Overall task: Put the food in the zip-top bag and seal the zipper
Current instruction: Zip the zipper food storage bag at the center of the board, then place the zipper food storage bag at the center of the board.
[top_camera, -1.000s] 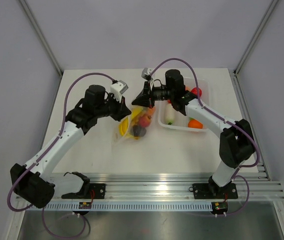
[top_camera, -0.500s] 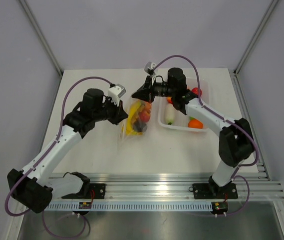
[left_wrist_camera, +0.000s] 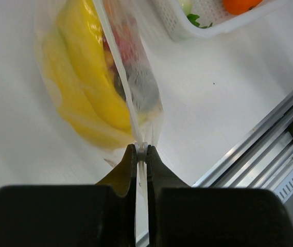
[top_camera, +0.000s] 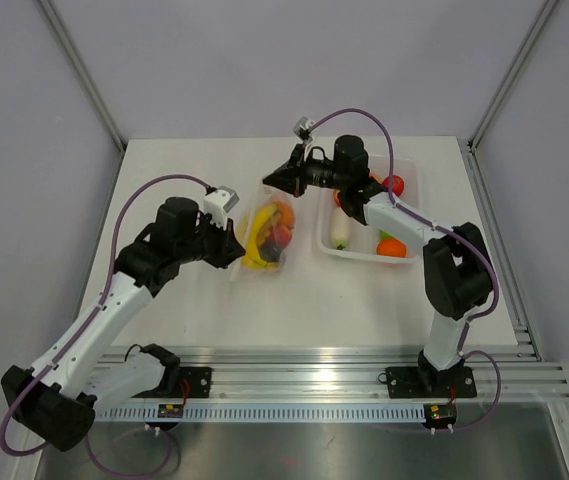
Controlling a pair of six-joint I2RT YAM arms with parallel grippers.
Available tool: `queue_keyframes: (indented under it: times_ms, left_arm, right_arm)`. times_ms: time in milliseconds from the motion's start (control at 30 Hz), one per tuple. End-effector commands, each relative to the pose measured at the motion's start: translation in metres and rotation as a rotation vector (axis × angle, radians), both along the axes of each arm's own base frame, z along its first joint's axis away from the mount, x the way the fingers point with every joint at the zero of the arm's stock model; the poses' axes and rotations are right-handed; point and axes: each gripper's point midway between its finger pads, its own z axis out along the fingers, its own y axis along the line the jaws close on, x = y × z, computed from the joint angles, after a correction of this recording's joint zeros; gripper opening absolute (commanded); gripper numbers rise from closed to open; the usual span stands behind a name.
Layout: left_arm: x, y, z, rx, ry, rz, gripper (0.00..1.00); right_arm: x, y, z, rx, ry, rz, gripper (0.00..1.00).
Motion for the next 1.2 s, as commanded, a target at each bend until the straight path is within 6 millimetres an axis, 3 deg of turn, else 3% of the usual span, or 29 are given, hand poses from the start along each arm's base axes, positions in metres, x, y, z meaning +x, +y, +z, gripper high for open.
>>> queue_keyframes:
  times_ms: [0,333,633,733,967,1000,1067,1100,1167]
  left_arm:
    - [-0.024,0.009,-0.012,0.005,0.113,0.045,0.00]
    - [-0.044,0.015,-0.017,-0.029,0.168,0.075,0.00]
    - [-0.054,0.014,-0.021,-0.049,0.202,0.062,0.00]
    - [-0.047,0.018,-0.019,-0.038,0.169,0.100,0.00]
    - [0.003,0.033,0.029,0.043,-0.026,0.210,0.00]
    - [0.011,0.032,0.052,0.036,-0.072,0.213,0.00]
    - [0.016,0.038,0.071,0.054,-0.130,0.224,0.00]
    - [0.019,0.040,0.091,0.040,-0.178,0.234,0.00]
    - [0.020,0.045,0.104,0.054,-0.221,0.245,0.00]
  right_arm:
    - [0.040,-0.016,0.067,0.137,-0.178,-0.149,0.00]
    - [0.058,-0.021,0.071,0.200,-0.151,-0.242,0.00]
    - [0.058,-0.017,0.069,0.224,-0.129,-0.218,0.00]
    - [0.058,-0.013,0.067,0.225,-0.119,-0.186,0.00]
    - [0.067,0.007,0.080,0.327,-0.109,-0.086,0.00]
    - [0.062,0.014,0.082,0.338,-0.099,-0.014,0.00]
    - [0.056,0.018,0.093,0.378,-0.120,0.046,0.00]
    - [0.055,0.020,0.097,0.398,-0.105,0.068,0.00]
    - [0.056,0.020,0.101,0.418,-0.113,0.067,0.00]
